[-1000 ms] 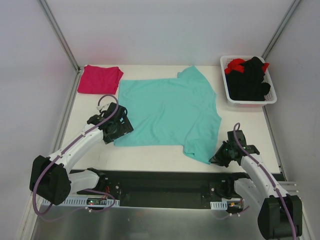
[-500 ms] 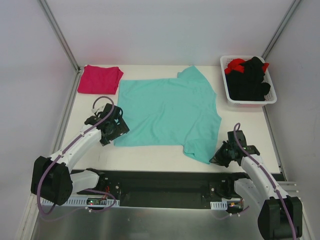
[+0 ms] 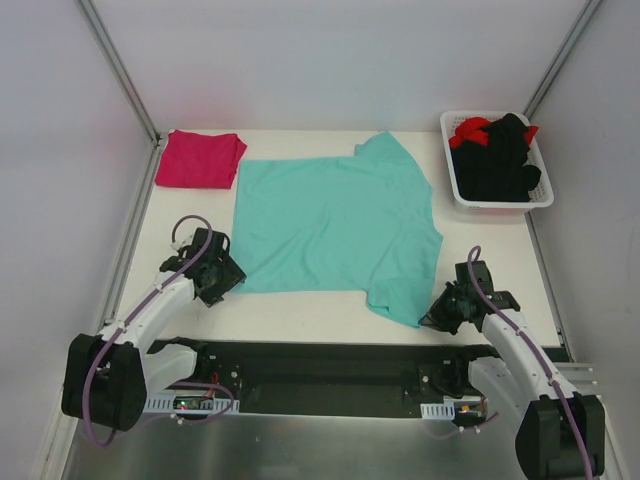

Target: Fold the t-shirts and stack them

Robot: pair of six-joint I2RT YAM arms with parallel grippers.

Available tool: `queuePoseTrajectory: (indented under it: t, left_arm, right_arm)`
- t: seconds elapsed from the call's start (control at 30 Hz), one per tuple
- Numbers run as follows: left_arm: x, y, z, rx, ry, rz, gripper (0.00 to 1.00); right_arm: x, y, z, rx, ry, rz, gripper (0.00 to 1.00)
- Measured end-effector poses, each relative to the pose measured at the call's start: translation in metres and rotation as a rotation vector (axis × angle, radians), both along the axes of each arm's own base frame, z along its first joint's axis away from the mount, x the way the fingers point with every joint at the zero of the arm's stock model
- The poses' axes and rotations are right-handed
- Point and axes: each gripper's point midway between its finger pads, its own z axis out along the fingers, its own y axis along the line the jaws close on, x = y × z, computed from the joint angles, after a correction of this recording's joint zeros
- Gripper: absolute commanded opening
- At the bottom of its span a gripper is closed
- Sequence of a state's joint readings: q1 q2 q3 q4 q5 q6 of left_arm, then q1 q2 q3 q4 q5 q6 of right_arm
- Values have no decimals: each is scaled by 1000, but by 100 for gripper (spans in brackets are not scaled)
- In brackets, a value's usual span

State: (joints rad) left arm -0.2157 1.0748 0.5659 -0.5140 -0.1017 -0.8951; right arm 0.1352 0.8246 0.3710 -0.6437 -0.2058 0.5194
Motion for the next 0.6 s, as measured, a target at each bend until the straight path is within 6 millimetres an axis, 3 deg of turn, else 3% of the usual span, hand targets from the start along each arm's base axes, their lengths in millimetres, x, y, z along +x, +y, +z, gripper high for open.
queuePoseTrajectory:
  t: [0.07, 0.23, 0.3, 0.43, 0.6]
  left_arm:
    - [2, -1, 0, -10, -18, 11, 61]
    - [8, -3, 3, -29, -51, 21, 38]
    - [9, -4, 3, -34, -58, 26, 33]
    - [11, -5, 4, -35, -65, 26, 33]
    - [11, -4, 3, -33, -63, 22, 49]
  right_arm:
    - [0, 0, 0, 0, 0, 0, 1]
    - [0, 0, 0, 0, -2, 0, 1]
    - [0, 0, 0, 1, -2, 0, 1]
    - [0, 0, 0, 1, -3, 1, 1]
    - [0, 0, 0, 2, -3, 1, 1]
